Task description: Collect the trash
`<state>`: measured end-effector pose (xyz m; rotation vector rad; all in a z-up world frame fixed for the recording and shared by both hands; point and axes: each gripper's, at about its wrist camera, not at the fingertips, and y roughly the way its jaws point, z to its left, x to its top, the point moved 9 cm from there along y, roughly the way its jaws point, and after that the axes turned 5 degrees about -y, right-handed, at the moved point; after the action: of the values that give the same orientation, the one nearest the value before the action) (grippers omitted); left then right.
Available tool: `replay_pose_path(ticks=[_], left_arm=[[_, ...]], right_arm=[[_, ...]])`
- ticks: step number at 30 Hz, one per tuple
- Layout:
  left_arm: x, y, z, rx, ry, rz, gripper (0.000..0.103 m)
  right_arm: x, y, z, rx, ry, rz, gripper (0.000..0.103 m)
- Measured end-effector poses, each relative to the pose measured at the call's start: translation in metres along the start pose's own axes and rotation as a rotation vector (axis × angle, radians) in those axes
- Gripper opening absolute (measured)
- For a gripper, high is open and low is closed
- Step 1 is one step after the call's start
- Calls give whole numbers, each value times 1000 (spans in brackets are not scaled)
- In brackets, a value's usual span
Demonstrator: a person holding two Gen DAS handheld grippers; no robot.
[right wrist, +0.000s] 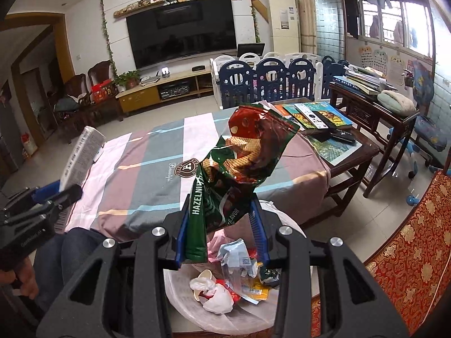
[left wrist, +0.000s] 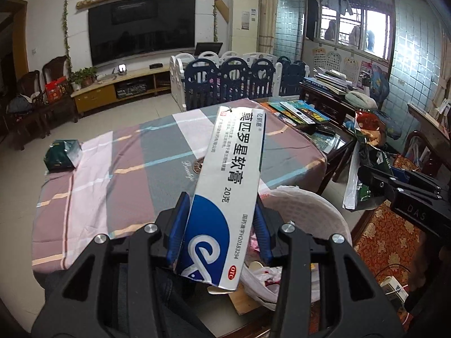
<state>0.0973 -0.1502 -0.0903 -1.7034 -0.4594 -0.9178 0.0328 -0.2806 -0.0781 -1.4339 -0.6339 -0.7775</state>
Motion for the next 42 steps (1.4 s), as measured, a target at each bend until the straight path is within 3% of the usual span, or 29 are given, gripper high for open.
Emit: replay_pose_path(ticks=[5, 13, 15, 16, 20, 24, 26, 30, 35, 39, 42], left_arm=[[-18, 53, -41, -189, -43, 175, 44], [-57, 106, -86, -276, 3, 321, 46], [-63, 111, -86, -277, 0, 337, 69], [-62, 112, -83, -261, -11, 327, 78], [-55, 105, -63, -177, -9, 298, 78], [-36, 74, -30, -30, -3, 201, 83], [-27, 56, -14, 26, -11, 155, 84], [-11, 19, 13, 108, -34, 80, 89], [1, -29, 37, 165, -74, 17, 97], [10, -66, 45, 189, -86, -33, 99], [14, -89, 50, 213, -97, -55, 99]], right_arm=[[-5, 1, -14, -16, 34, 14, 39], [-12, -5, -31, -39, 55, 15, 39], [-16, -3, -34, -38, 61, 28, 39], [-18, -2, -35, -36, 62, 35, 39], [-28, 10, -28, -11, 56, 80, 39], [-42, 27, -14, 21, 51, 154, 40], [-49, 34, -6, 29, 45, 192, 46], [-57, 40, 3, -1, 39, 249, 71], [-38, 19, 10, -56, 17, 218, 83], [-4, -19, 26, -61, -19, 118, 98], [13, -44, 37, -65, -36, 65, 99]])
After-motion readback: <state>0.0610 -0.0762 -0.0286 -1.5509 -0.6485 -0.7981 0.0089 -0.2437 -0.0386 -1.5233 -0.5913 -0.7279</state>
